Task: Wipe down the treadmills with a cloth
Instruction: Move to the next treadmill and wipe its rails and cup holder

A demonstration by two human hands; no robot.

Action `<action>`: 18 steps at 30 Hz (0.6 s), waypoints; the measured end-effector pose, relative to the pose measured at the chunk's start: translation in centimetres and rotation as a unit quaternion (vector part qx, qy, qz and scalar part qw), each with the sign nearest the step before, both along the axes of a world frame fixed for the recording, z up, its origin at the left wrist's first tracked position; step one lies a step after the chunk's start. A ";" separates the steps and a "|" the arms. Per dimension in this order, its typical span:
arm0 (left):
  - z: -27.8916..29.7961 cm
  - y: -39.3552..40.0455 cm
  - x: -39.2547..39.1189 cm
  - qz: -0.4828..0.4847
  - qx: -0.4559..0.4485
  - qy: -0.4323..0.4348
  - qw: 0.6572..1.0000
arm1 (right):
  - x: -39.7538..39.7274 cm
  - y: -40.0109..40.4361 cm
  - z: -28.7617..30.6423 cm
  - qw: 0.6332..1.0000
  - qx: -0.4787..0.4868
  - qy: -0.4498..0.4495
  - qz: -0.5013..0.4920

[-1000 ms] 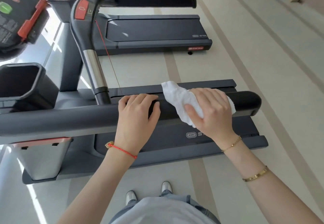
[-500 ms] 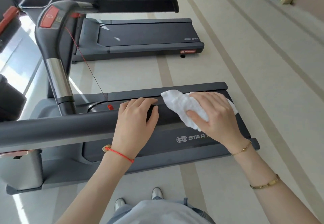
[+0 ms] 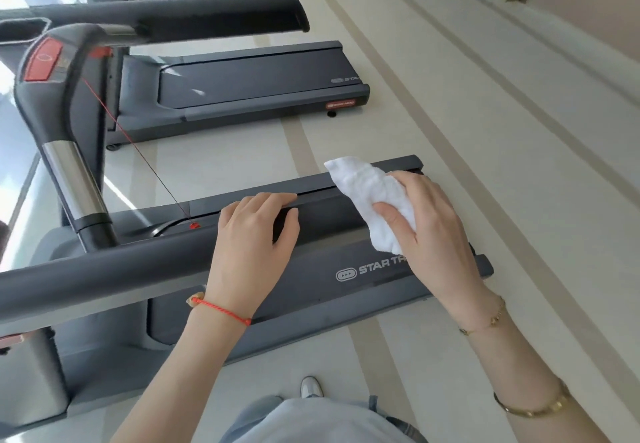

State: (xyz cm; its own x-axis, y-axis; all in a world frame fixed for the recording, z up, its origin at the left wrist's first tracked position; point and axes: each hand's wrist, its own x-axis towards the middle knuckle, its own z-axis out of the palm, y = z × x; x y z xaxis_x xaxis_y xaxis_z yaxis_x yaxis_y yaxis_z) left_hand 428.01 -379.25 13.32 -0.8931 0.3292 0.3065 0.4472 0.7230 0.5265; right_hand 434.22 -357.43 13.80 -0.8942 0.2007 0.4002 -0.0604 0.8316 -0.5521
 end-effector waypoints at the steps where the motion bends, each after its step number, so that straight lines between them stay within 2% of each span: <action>1: 0.1 -0.2 0.1 -0.005 0.002 0.002 1.000 | 0.7 -0.3 0.1 1.000 -0.005 -0.003 -0.012; 18: -0.6 -6.1 2.0 -0.137 0.051 0.037 0.989 | 9.4 -7.1 -2.2 0.981 -0.038 -0.104 -0.161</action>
State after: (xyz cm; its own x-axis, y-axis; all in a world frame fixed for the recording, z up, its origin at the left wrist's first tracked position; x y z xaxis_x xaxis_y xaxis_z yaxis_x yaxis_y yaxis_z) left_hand 430.05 -385.35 12.71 -0.7480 0.5204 0.4118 0.6596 0.5143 0.5481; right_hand 443.58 -364.55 11.63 -0.8403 0.5085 0.1878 0.3195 0.7445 -0.5862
